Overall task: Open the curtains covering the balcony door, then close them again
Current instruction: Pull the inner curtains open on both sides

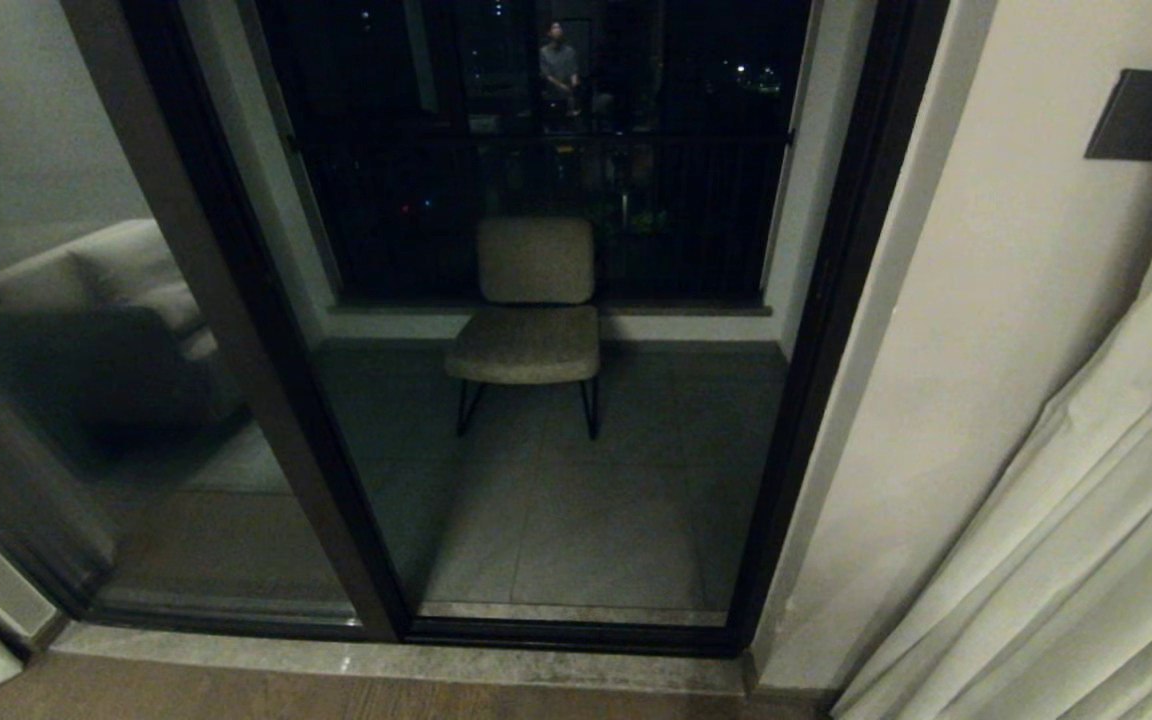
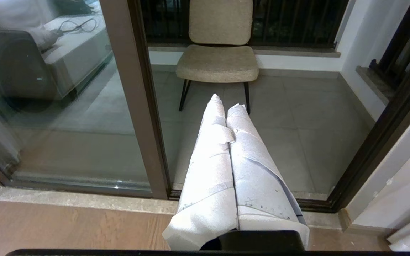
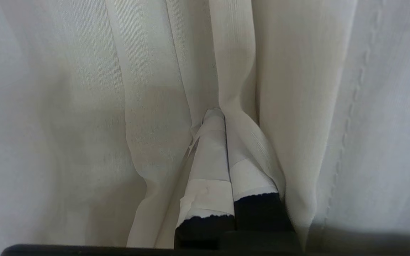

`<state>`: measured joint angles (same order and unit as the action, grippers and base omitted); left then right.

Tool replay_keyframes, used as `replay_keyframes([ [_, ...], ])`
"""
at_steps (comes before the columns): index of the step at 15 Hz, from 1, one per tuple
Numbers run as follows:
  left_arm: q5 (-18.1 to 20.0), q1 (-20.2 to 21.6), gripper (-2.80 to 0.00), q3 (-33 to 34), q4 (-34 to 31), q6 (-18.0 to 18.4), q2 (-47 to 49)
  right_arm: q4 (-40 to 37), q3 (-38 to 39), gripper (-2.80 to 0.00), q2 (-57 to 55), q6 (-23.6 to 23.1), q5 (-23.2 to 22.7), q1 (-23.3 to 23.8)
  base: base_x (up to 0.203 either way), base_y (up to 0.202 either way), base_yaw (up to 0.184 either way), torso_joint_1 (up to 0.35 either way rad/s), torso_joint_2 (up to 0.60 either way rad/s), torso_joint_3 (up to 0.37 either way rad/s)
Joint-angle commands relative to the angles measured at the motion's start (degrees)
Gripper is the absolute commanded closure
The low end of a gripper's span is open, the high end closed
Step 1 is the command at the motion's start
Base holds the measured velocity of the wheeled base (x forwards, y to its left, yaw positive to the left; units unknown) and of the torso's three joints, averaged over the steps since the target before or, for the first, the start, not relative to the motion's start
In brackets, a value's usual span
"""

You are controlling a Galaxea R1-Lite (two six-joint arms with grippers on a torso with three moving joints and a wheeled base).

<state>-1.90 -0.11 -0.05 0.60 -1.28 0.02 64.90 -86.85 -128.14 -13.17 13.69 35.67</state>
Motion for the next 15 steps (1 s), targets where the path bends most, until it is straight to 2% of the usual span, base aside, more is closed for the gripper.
replay_keyframes([
  [1, 0.1, 0.0, 0.0, 0.0, 0.0, 0.0, 0.0, 0.5, 0.3, 0.0, 0.6, -0.5, 0.0, 0.3, 0.0, 0.0, 0.0, 0.0, 0.0, 0.0],
  [8, 0.1, 0.0, 0.0, 0.0, 0.0, 0.0, 0.0, 1.2, 3.7, 0.0, 5.6, -2.4, -0.5, -2.6, 0.0, 0.0, 0.0, 0.0, 0.0, 0.0],
  [12, 0.0, 0.0, 0.0, 0.0, 0.0, 0.0, 0.0, 1.4, 11.6, 0.0, 11.8, -2.3, -1.0, -4.4, 0.0, 0.0, 0.0, 0.0, 0.0, 0.0],
  [15, 0.0, 0.0, 0.0, 0.0, 0.0, 0.0, 0.0, 1.5, 21.1, 0.0, 18.1, -1.9, -1.1, -6.2, 0.0, 0.0, 0.0, 0.0, 0.0, 0.0],
])
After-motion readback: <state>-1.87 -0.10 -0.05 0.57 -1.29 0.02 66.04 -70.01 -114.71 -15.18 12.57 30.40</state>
